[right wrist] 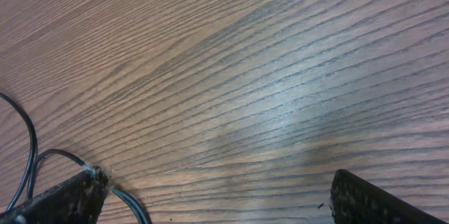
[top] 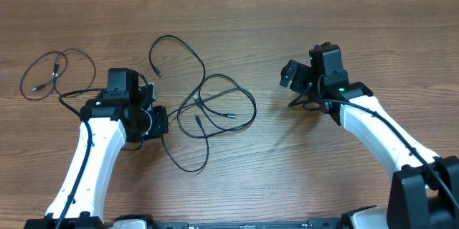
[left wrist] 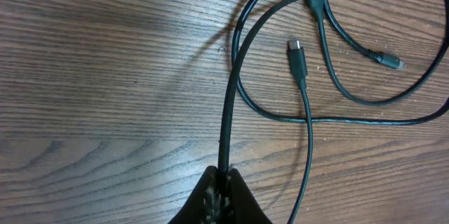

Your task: Untangle cables

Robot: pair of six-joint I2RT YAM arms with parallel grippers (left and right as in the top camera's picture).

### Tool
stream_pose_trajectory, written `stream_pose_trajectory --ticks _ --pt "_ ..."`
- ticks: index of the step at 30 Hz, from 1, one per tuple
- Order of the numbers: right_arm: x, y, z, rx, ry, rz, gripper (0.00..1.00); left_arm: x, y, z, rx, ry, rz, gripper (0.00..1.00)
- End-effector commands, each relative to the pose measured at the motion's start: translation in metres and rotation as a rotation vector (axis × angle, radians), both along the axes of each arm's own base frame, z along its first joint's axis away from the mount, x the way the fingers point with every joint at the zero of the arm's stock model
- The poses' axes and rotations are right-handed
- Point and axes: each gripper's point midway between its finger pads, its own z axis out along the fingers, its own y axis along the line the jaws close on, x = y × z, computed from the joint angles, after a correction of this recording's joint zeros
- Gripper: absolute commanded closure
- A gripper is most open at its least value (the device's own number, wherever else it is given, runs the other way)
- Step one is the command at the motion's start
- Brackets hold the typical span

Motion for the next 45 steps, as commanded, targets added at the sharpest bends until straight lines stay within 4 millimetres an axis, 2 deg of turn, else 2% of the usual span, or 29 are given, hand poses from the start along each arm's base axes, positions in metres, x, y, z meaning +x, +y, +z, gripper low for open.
stream_pose_trajectory --ticks 1,5,6,10,15,20,23,24,26,27,28,30,33,36,39,40,43,45 --pt "0.002 0.0 0.002 -0.005 -0.01 -0.005 0.0 -0.002 0.0 -0.004 0.006 0.007 0.008 0.94" --pt "0.002 0.0 0.002 -0.005 -0.01 -0.005 0.0 0.003 0.001 -0.003 0.011 -0.015 0.009 0.91" --pt "0.002 0.0 0.002 -0.004 -0.01 -0.005 0.0 0.004 0.002 -0.003 0.016 -0.02 0.01 0.89" --pt "0.002 0.0 0.002 -0.005 -0.01 -0.005 0.0 0.006 0.011 -0.004 0.067 -0.026 0.021 0.67" --pt "0.002 0.0 0.002 -0.004 -0.01 -0.005 0.0 0.006 0.016 -0.005 0.095 -0.026 0.027 0.63" --pt "0.002 0.0 0.002 -0.004 -0.01 -0.005 0.0 0.009 0.008 -0.002 0.05 -0.04 0.018 0.5" --pt "0.002 0.0 0.002 -0.004 -0.01 -0.005 0.0 0.026 -0.033 0.016 -0.191 -0.128 -0.043 0.53" --pt "0.002 0.0 0.002 -0.005 -0.01 -0.005 0.0 0.032 -0.044 0.024 -0.267 -0.157 -0.055 0.5" --pt "0.002 0.0 0.002 -0.004 -0.01 -0.005 0.0 0.039 -0.058 0.036 -0.356 -0.204 -0.081 0.51" --pt "0.002 0.0 0.002 -0.005 -0.01 -0.005 0.0 0.044 -0.061 0.041 -0.379 -0.227 -0.081 0.54" --pt "0.002 0.0 0.002 -0.005 -0.01 -0.005 0.0 0.048 -0.061 0.043 -0.389 -0.236 -0.062 0.61" --pt "0.002 0.0 0.002 -0.004 -0.01 -0.005 0.0 0.053 -0.06 0.042 -0.386 -0.227 -0.003 0.66" --pt "0.002 0.0 0.002 -0.004 -0.01 -0.005 0.0 0.054 -0.054 0.034 -0.323 -0.191 0.095 0.66" --pt "0.002 0.0 0.002 -0.004 -0.01 -0.005 0.0 0.047 -0.049 0.023 -0.237 -0.14 0.167 0.59" --pt "0.002 0.0 0.002 -0.004 -0.01 -0.005 0.0 0.039 -0.053 0.014 -0.155 -0.111 0.185 0.55" --pt "0.002 0.0 0.002 -0.004 -0.01 -0.005 0.0 0.037 -0.056 0.013 -0.134 -0.106 0.189 0.56" --pt "0.002 0.0 0.002 -0.004 -0.01 -0.005 0.0 0.03 -0.059 0.007 -0.046 -0.095 0.253 0.67" --pt "0.002 0.0 0.002 -0.004 -0.01 -0.005 0.0 0.026 -0.06 0.005 0.006 -0.094 0.303 0.67"
